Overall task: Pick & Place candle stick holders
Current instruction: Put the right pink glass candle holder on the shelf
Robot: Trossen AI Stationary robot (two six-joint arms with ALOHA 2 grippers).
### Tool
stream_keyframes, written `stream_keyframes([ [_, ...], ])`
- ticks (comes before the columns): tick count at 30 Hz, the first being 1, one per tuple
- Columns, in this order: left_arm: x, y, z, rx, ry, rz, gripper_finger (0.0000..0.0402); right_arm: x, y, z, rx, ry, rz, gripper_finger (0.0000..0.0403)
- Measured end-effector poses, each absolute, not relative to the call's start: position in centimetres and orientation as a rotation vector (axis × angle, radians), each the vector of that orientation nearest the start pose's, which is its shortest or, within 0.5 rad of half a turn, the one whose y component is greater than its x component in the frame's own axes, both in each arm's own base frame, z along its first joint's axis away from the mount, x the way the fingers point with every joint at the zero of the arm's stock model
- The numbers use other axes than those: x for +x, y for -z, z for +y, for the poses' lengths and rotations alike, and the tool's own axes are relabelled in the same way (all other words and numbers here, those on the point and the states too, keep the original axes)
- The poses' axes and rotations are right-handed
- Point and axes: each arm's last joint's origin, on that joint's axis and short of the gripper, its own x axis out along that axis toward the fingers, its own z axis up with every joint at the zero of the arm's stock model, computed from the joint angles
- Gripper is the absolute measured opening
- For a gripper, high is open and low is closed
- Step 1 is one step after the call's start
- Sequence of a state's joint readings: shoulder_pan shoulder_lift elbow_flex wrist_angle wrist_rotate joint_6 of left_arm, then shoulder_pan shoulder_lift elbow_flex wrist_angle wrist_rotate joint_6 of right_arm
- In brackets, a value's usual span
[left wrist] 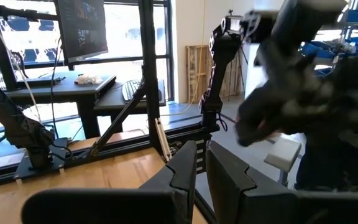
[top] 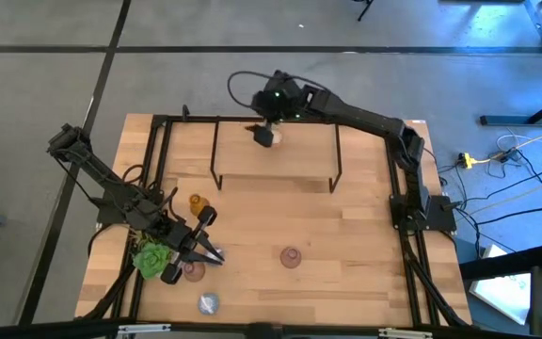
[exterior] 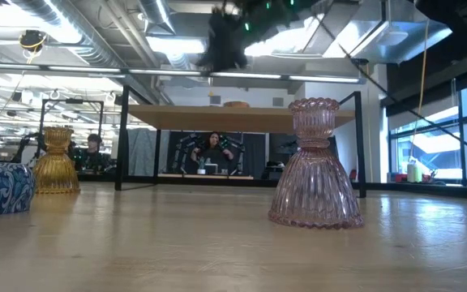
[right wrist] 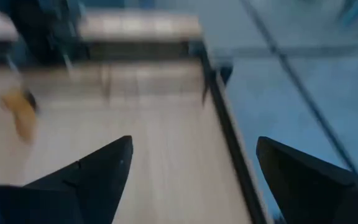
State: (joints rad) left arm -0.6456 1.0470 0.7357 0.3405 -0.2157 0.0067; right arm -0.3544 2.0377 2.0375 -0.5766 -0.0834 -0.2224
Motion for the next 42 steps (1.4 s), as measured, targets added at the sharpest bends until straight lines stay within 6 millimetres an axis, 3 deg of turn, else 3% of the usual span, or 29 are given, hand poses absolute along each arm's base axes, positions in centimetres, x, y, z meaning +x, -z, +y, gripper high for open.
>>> stream_keyframes([
  [4,19.2,-31.7,-13.7,0.001,0.430,-0.029,0.0031,44.1,-37.8,-13.9,0.010,0.180,0.484,0.0346],
  [7,19.1,-31.7,-13.8,0.000,0.434,-0.029,0.0031,44.0,-39.2,-11.5,0.037,0.020,0.488,0.0346],
  [12,19.0,-31.7,-14.0,0.001,0.446,-0.028,0.0031,43.1,-39.5,-5.0,-0.036,-0.242,0.634,0.0346],
  [17,18.9,-31.7,-14.1,0.001,0.450,-0.029,0.0031,42.2,-37.9,3.8,-0.200,-0.246,0.820,0.0346],
  [22,18.9,-31.7,-14.1,0.000,0.450,-0.029,0.0031,41.6,-35.1,13.0,-0.316,-0.265,0.801,0.0346],
  [26,18.9,-31.7,-14.1,-0.005,0.451,-0.030,0.0031,39.7,-32.2,18.2,-0.356,-0.172,0.807,0.0346],
  [30,18.9,-31.7,-14.1,-0.010,0.450,-0.030,0.0031,35.2,-30.1,19.7,-0.369,0.122,0.813,0.0346],
  [34,18.9,-31.7,-14.1,-0.003,0.451,-0.034,0.0031,28.3,-29.9,18.7,-0.239,0.399,0.662,0.0346],
  [36,18.9,-31.8,-14.1,0.013,0.449,-0.040,0.0031,25.0,-29.9,17.7,-0.100,0.410,0.591,0.0346],
  [38,19.0,-31.8,-14.0,0.033,0.445,-0.052,0.0031,22.9,-29.1,17.1,0.041,0.321,0.583,0.0346],
  [42,19.2,-31.9,-13.7,0.042,0.427,-0.064,0.0031,21.1,-26.0,16.8,0.193,0.111,0.586,0.0346],
])
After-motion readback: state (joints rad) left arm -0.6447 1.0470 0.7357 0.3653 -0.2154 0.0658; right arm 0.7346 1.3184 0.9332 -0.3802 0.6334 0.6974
